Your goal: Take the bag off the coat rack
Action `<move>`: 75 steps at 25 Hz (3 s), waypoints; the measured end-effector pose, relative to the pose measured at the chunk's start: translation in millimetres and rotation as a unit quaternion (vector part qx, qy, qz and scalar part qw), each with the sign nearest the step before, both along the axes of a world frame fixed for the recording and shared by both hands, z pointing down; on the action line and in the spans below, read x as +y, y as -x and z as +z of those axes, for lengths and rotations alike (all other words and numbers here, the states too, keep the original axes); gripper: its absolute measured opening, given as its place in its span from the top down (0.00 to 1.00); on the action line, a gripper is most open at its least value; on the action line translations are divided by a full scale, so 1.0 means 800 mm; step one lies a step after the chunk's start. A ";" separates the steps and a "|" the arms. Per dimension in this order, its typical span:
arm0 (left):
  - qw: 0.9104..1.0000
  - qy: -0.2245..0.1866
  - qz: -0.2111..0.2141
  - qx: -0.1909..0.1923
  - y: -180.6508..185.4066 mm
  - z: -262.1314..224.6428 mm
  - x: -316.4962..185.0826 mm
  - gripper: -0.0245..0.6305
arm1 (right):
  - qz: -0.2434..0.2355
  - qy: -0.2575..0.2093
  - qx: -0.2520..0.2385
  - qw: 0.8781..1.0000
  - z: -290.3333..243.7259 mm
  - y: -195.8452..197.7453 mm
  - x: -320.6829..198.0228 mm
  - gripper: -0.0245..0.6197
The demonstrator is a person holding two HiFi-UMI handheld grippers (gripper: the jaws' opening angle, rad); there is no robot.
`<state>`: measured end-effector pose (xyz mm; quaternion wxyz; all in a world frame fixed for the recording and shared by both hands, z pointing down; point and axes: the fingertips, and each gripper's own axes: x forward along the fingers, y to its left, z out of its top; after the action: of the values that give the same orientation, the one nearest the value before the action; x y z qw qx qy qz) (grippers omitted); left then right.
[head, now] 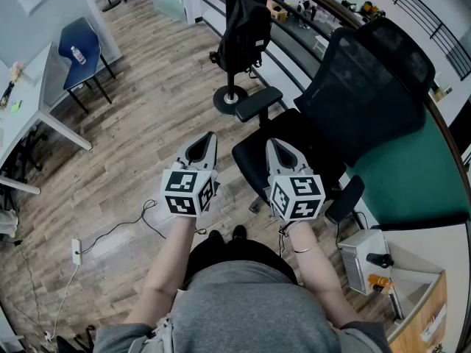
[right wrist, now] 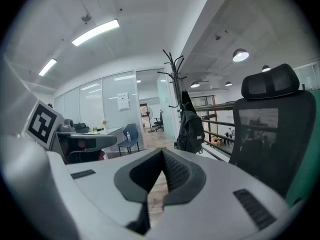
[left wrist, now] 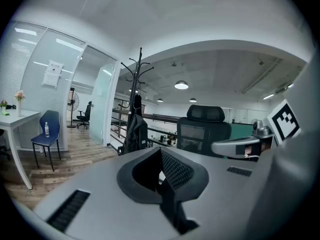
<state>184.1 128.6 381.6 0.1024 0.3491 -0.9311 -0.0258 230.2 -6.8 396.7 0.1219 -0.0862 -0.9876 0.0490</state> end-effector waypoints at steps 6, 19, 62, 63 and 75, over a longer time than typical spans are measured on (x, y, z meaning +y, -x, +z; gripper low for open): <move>1.000 -0.005 0.004 0.021 -0.015 0.019 -0.001 0.93 | -0.007 0.000 0.018 1.000 0.017 -0.015 0.005 0.96; 1.000 -0.004 -0.003 0.029 -0.017 0.030 0.000 0.83 | 0.002 0.018 0.032 0.999 0.032 -0.007 -0.006 0.85; 0.994 0.020 0.065 0.089 0.437 0.095 0.049 0.59 | 0.130 0.018 0.065 0.989 0.042 0.409 0.014 0.68; 0.993 0.022 0.067 0.090 0.442 0.097 0.046 0.59 | 0.134 0.017 0.064 0.989 0.042 0.413 0.008 0.68; 0.990 0.049 0.083 0.101 0.520 0.112 -0.018 0.59 | 0.145 0.014 0.053 0.988 0.035 0.508 -0.064 0.67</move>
<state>-232.0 114.0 471.4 0.2145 0.4154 -0.8840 -0.0065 -176.2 -57.8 424.5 0.1642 0.0585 -0.9810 0.0848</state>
